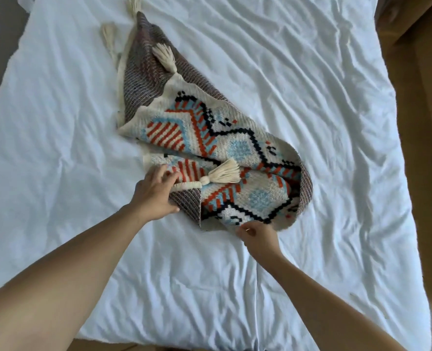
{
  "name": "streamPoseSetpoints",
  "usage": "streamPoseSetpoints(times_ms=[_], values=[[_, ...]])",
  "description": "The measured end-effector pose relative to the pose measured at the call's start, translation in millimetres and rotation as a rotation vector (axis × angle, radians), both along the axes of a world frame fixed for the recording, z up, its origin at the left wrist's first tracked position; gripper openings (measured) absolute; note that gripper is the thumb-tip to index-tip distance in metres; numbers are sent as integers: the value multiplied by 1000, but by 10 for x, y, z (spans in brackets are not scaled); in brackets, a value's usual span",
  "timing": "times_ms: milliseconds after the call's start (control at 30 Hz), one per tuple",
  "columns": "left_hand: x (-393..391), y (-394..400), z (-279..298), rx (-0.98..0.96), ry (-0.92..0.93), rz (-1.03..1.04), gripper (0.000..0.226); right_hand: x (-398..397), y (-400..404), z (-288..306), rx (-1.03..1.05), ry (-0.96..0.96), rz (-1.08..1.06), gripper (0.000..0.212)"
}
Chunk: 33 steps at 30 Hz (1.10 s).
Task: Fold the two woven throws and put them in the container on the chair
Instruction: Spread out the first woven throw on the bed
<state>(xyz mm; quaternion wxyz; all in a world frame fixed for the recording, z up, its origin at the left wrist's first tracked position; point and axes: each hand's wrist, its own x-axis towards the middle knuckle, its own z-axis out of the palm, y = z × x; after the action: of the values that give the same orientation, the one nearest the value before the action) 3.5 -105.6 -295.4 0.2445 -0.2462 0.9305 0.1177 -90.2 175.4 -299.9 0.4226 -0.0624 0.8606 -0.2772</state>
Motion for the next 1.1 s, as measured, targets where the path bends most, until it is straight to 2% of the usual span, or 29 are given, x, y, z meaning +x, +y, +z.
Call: streamPoseSetpoints(times_ms=[100, 133, 267, 333, 400, 467, 533, 600, 667, 767, 833, 900, 933, 967, 1033, 1067, 1100], values=[[110, 55, -274, -57, 150, -99, 39, 179, -236, -113, 6, 72, -8, 16], [174, 123, -309, -52, 221, -97, 29, 248, -311, -112, 13, 75, -39, 19], [417, 365, -166, 138, 353, -93, 24, 587, -621, -45, -23, 30, -72, 49], [578, 480, -112, 249, 282, -67, 18, 694, -776, 45, -120, -224, -302, 59], [791, 660, -88, 391, 160, -124, 26, 712, -901, 130, -231, -539, -692, 58], [986, 879, 18, 569, 23, -195, 24, 685, -951, 125, -256, -550, -880, 54], [1072, 954, 151, 700, -54, -169, 29, 676, -958, 155, -190, -409, -800, 45], [1059, 819, 216, 723, -25, -32, 44, 662, -914, 227, -87, -205, -565, 34], [1007, 555, 159, 577, 162, 106, 53, 611, -808, 326, 15, -9, -338, 22], [886, 89, 16, 246, 457, 222, 57, 558, -534, 486, 119, 94, -222, 11], [705, -194, -46, 79, 443, 231, 85, 598, -307, 550, 172, 87, -205, 10], [486, -418, -107, -18, 341, 184, 108, 719, -54, 533, 243, 42, -117, 9], [392, -463, -132, -37, 275, 116, 106, 802, 68, 518, 276, 4, -72, 8], [318, -460, -152, -42, 192, 31, 93, 901, 187, 505, 300, -35, -46, 6], [226, -358, -137, 19, 22, -79, 44, 1093, 410, 498, 331, -93, -53, 10], [203, -298, -118, 78, -45, -83, 28, 1173, 521, 496, 350, -110, -72, 11], [188, -253, -72, 131, -78, -83, 23, 1228, 631, 503, 377, -130, -88, 11]])
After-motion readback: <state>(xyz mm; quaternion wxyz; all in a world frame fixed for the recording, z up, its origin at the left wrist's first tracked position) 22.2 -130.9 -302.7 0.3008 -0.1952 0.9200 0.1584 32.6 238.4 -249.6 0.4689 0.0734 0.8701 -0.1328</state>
